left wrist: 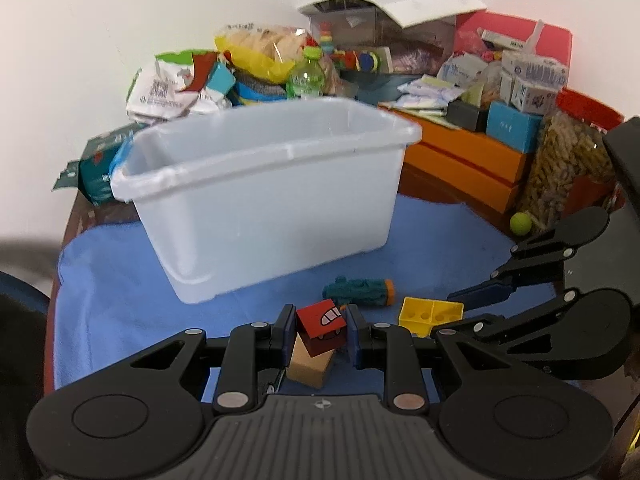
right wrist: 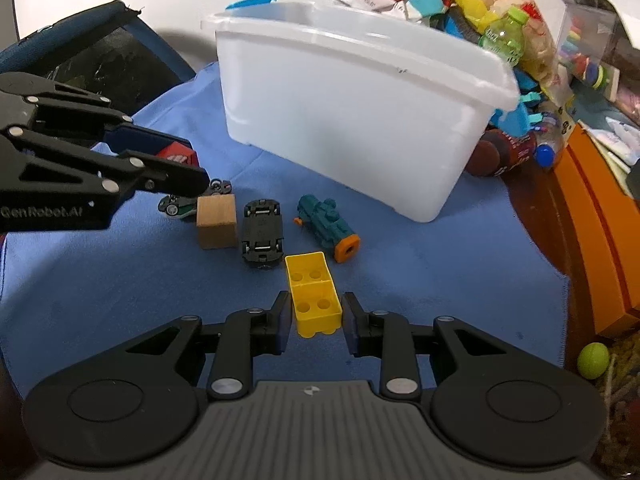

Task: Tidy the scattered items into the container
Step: 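Lift the block and yellow brick over the bin and release them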

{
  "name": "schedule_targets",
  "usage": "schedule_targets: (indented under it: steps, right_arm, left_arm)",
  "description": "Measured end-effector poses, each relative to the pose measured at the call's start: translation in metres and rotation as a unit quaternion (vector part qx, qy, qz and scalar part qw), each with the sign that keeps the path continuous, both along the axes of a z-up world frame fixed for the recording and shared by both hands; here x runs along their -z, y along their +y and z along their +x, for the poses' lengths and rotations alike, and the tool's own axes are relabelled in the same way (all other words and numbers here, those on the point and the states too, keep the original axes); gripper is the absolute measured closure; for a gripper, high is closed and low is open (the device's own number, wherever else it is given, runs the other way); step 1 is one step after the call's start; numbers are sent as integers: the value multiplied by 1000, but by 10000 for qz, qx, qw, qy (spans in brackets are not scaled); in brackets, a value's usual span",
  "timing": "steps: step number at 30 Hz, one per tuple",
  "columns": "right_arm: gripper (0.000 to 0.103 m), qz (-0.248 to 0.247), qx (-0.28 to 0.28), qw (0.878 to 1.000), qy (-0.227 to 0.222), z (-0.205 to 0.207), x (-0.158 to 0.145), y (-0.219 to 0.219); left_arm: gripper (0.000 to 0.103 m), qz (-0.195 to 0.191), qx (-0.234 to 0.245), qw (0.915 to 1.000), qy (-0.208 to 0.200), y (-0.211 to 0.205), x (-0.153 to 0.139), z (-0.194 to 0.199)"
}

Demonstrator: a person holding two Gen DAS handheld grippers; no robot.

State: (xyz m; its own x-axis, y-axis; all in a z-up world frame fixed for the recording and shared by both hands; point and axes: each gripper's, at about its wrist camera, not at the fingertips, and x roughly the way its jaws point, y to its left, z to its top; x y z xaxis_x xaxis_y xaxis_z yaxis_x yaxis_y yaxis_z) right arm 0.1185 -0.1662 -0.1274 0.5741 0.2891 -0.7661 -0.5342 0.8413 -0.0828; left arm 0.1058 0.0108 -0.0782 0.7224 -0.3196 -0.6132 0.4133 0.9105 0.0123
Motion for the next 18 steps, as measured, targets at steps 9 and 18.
schedule_targets:
  steps: [9, 18]
  right_arm:
    - [73, 141, -46, 9982, -580, 4, -37, 3]
    - [73, 345, -47, 9913, -1272, 33, -88, 11]
  left_arm:
    - [74, -109, -98, 9991, -396, 0, -36, 5]
    - [74, -118, -227, 9967, -776, 2, -70, 33]
